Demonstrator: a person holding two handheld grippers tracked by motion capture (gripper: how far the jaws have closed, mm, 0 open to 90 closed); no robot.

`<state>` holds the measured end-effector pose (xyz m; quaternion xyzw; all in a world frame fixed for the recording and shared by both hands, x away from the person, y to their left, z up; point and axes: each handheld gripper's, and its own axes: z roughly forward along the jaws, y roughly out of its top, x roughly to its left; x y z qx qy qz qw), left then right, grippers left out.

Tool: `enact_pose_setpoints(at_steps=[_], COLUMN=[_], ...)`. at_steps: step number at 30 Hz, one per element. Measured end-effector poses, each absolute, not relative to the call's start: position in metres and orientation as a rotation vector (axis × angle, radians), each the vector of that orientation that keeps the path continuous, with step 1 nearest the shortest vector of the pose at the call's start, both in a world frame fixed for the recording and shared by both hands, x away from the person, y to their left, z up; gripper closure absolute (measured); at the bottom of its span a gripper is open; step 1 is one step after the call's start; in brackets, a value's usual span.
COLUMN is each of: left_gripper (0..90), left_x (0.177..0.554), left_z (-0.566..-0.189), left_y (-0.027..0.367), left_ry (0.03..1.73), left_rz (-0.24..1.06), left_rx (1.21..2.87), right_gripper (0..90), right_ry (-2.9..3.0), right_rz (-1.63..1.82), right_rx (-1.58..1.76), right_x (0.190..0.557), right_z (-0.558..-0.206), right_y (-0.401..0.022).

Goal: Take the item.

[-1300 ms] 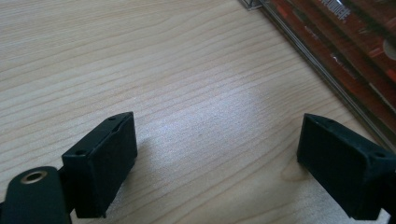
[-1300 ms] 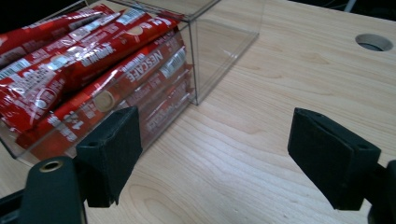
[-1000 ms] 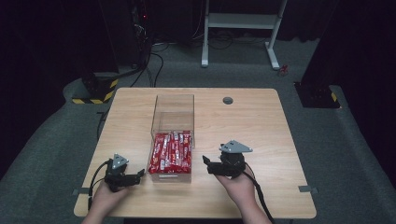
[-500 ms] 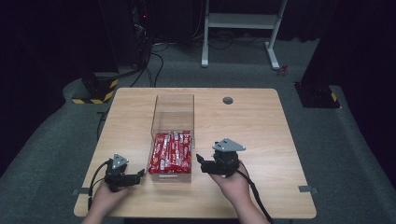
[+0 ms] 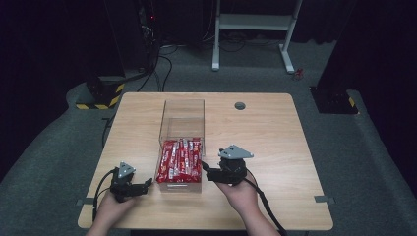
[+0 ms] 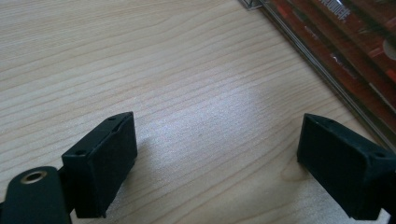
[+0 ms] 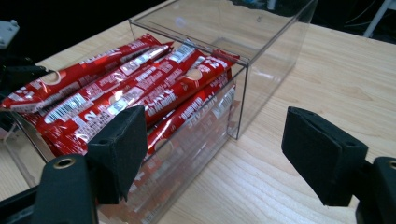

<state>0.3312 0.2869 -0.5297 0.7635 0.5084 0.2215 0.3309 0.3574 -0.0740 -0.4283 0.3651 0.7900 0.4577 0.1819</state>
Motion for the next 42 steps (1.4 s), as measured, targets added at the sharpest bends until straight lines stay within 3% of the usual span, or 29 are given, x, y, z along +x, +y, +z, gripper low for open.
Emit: enact_pose_setpoints(at_steps=[15,32,42], left_gripper=[12.2,12.2,12.2], left_x=[0.331,0.331,0.331], left_z=[-0.53,-0.53,-0.53], left_y=[0.287,0.287,0.287], left_ry=[1.33,1.329,1.329], left_rz=[0.579,0.579,0.579], left_rx=[1.996,1.996,1.996], right_gripper=[24.9,34.3,60.7], right_ry=[2.245,2.28,2.304], right_rz=[1.335,1.327,1.321], right_rx=[1.012,0.994,0.963], right_x=[0.355,0.352,0.348], right_z=[-0.424,-0.429,-0.433], right_y=[-0.059,-0.036,-0.03])
